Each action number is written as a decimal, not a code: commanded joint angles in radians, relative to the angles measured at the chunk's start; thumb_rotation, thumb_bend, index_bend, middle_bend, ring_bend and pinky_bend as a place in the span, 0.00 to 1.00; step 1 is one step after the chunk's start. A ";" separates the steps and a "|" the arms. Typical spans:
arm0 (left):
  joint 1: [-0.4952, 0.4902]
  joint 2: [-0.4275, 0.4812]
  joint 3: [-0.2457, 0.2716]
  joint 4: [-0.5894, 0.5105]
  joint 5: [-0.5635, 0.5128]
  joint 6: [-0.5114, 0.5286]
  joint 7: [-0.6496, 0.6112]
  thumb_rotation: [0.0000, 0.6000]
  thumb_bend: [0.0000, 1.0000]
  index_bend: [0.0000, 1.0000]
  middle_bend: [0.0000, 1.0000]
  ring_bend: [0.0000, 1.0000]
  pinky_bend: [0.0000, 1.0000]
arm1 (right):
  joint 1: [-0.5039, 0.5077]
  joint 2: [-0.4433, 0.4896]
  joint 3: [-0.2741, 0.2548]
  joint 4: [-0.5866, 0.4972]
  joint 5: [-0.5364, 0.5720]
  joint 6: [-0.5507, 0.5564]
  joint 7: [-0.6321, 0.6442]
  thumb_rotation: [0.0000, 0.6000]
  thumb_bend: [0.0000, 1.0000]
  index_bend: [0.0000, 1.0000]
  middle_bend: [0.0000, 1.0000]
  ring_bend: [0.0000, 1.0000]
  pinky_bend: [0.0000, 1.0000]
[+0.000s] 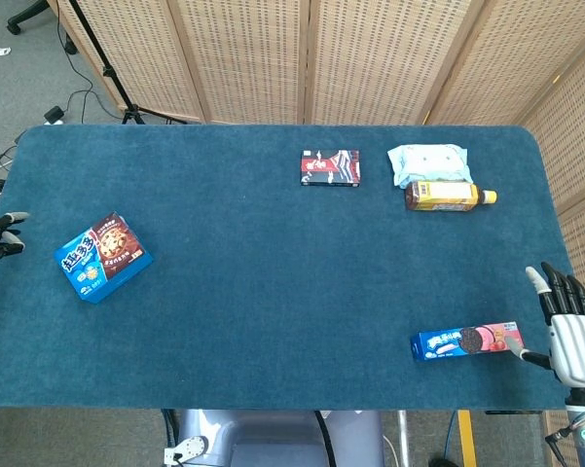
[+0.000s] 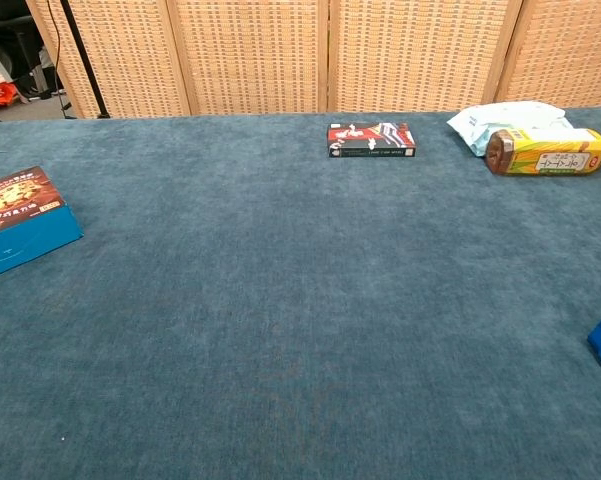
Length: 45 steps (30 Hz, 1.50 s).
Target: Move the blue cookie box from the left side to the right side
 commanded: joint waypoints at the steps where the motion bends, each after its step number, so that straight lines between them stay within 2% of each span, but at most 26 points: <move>1: -0.009 -0.021 -0.015 0.008 -0.027 -0.010 0.037 1.00 1.00 0.19 0.16 0.16 0.29 | 0.000 0.000 -0.001 -0.001 -0.001 0.000 -0.001 1.00 0.00 0.00 0.00 0.00 0.00; 11: -0.020 -0.036 -0.052 -0.042 -0.097 -0.037 0.141 1.00 1.00 0.21 0.18 0.17 0.32 | -0.003 0.000 -0.001 -0.007 0.000 0.006 -0.007 1.00 0.00 0.00 0.00 0.00 0.00; 20: 0.014 -0.007 -0.133 -0.167 -0.202 -0.081 0.156 1.00 1.00 0.21 0.18 0.17 0.33 | -0.006 0.006 0.000 -0.011 0.003 0.006 0.007 1.00 0.00 0.00 0.00 0.00 0.00; 25: 0.036 0.013 -0.168 -0.235 -0.236 -0.070 0.186 1.00 1.00 0.21 0.18 0.17 0.33 | -0.007 0.009 0.001 -0.013 0.005 0.005 0.015 1.00 0.00 0.00 0.00 0.00 0.00; 36: 0.014 0.003 -0.197 -0.377 -0.300 0.004 0.280 1.00 1.00 0.21 0.18 0.17 0.33 | -0.007 0.016 0.003 -0.015 0.009 0.002 0.029 1.00 0.00 0.00 0.00 0.00 0.00; 45: -0.072 -0.034 -0.176 -0.450 -0.410 0.044 0.356 1.00 1.00 0.21 0.18 0.17 0.33 | -0.006 0.022 0.006 -0.012 0.015 -0.003 0.046 1.00 0.00 0.00 0.00 0.00 0.00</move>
